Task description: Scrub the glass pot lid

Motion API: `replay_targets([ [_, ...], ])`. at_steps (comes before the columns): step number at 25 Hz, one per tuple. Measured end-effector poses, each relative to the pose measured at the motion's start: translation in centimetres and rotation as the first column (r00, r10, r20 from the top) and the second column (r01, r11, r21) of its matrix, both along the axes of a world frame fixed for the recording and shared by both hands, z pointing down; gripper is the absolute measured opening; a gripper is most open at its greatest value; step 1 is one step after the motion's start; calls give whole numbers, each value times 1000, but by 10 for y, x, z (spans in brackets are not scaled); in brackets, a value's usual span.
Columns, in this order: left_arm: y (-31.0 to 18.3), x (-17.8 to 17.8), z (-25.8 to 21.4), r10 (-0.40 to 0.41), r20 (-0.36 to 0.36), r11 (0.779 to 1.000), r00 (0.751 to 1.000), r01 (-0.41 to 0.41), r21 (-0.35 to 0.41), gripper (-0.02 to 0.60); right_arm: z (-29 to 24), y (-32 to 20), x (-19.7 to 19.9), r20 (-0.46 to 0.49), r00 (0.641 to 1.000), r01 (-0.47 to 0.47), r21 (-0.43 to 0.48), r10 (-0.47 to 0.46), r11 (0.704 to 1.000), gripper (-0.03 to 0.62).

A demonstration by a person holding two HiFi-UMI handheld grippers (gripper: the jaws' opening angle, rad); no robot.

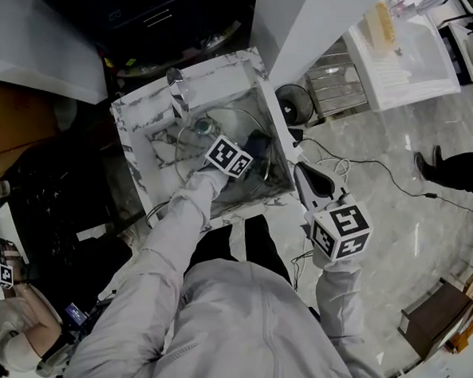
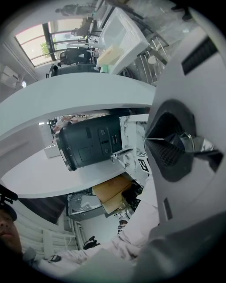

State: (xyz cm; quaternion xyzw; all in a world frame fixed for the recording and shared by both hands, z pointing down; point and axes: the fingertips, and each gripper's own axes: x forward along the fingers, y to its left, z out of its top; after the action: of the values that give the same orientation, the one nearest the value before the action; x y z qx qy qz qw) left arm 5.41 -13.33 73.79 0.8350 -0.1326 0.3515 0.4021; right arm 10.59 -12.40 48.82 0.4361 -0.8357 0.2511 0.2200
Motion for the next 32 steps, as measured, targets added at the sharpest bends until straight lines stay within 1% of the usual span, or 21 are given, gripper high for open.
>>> replay_targets([
  [2,7,1,-1,19,-13,999,1000,-20,-42,78,0,2,0,0,1000,1,-1,-1,1000,31],
  [4,20,3,-3,75,-30,994,997,-77,-81,78,0,3,0,1,1000,1,-4,-1,1000,30],
  [6,34,5,-4,134,-45,984,990,-138,-110,78,0,5,-1,0,1000,1,-6,-1,1000,31],
  [11,58,8,-6,212,-73,961,975,-221,-168,78,1,7,-2,-1,1000,1,-5,-1,1000,31],
  [17,86,2,-11,320,-101,914,942,-335,-229,77,2,11,-4,-1,1000,6,-8,-6,1000,31],
  [22,104,-11,-12,400,-102,871,911,-412,-267,77,2,13,-7,1,1000,14,-12,-14,1000,31],
  [28,122,-34,-11,497,-75,810,865,-493,-319,77,4,13,-11,7,1000,27,-17,-27,999,31],
  [30,126,-43,-10,531,-56,789,845,-518,-331,77,4,12,-12,9,999,32,-18,-31,999,31],
  [32,129,-51,-9,560,-30,774,828,-535,-338,77,5,12,-14,11,999,36,-19,-36,999,31],
])
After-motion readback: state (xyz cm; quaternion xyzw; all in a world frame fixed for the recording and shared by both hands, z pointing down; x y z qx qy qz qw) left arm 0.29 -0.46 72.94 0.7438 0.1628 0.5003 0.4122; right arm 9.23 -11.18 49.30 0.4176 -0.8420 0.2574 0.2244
